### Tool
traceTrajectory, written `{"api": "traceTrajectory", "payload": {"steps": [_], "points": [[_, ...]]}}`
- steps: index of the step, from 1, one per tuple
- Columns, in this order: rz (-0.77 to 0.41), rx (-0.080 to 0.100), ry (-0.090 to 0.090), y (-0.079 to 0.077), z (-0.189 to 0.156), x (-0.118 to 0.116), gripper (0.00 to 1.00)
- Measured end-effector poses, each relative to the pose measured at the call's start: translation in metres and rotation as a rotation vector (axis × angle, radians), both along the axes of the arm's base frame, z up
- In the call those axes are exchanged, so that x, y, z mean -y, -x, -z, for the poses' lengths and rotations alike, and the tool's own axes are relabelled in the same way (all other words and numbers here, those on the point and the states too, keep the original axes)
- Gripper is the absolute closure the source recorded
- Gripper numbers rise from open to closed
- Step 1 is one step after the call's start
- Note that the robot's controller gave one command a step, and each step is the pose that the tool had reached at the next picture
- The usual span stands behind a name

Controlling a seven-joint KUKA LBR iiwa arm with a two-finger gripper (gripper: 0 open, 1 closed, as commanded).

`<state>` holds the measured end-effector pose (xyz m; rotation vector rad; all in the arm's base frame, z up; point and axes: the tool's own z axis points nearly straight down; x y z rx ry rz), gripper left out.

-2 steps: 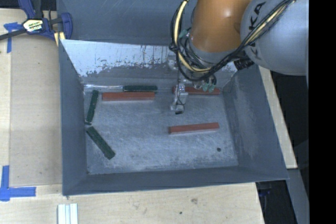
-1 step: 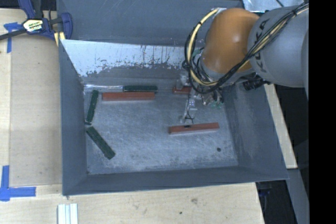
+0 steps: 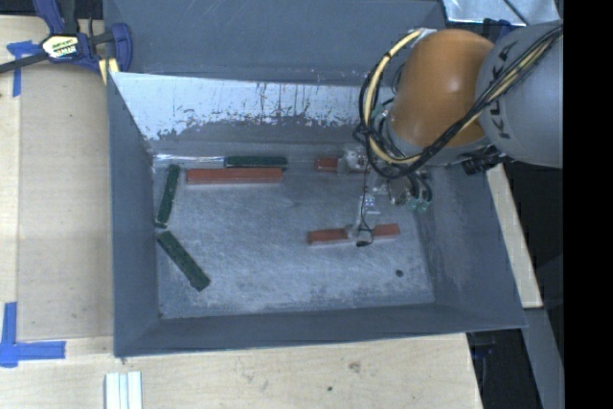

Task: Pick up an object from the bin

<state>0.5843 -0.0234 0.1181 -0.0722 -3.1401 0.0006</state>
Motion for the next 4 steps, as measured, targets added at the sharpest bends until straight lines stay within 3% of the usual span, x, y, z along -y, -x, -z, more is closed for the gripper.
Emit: {"api": "traceTrajectory", "payload": {"steps": [1,2,3,4], "points": [[-0.174,0.007,0.001,-0.002,-0.003,0.05,0.0],[0.045,0.004,0.0,0.008,0.042,0.037,0.0],[-0.058,0.01,0.001,0.014,0.045,0.025,1.0],[-0.058,0.01,0.001,0.014,0.045,0.025,1.0]]}}
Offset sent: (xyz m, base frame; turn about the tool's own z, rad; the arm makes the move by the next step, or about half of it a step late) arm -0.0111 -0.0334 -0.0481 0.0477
